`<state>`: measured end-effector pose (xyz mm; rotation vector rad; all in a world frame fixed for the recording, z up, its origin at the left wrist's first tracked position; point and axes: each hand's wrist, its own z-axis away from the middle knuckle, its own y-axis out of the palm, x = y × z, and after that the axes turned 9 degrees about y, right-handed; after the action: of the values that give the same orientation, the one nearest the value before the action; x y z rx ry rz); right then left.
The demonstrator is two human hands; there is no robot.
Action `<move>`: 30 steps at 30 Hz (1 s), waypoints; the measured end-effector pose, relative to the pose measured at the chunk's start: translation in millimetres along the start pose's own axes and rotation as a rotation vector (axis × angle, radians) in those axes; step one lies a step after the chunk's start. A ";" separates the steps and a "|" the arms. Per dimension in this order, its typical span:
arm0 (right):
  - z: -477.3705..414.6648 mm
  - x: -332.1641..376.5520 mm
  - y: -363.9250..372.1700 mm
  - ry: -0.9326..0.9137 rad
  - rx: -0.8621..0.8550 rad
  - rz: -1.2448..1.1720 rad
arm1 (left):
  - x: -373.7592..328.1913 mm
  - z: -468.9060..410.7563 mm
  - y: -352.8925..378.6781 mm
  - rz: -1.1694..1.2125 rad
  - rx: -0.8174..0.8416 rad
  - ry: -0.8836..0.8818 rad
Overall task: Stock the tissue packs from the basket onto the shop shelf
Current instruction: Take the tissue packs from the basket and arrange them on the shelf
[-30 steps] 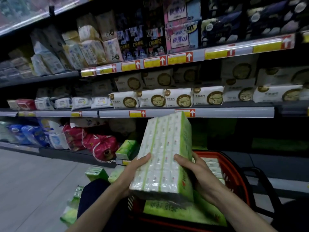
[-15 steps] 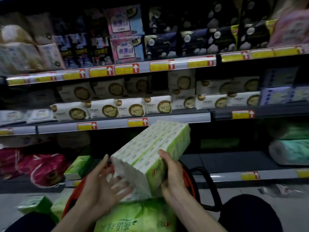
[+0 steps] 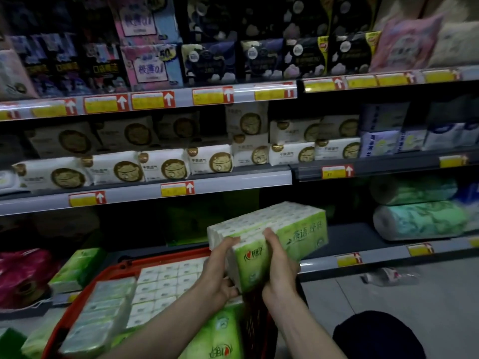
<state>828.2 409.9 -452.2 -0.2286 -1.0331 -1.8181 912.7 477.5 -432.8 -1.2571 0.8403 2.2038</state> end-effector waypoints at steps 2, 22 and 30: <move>-3.9 32.0 -10.3 -0.014 -0.042 0.048 | 1.5 -13.0 10.6 0.003 0.018 0.016; -203.8 171.9 -76.2 0.055 -0.402 0.103 | 13.2 -157.0 137.3 -0.287 0.279 -0.187; -270.2 178.3 -117.4 -0.012 -0.564 0.054 | 55.9 -212.7 166.0 -0.273 0.342 -0.333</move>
<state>719.9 110.3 -582.8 -0.5999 -0.4934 -2.0246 903.7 216.1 -519.5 -0.7651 0.8120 1.8813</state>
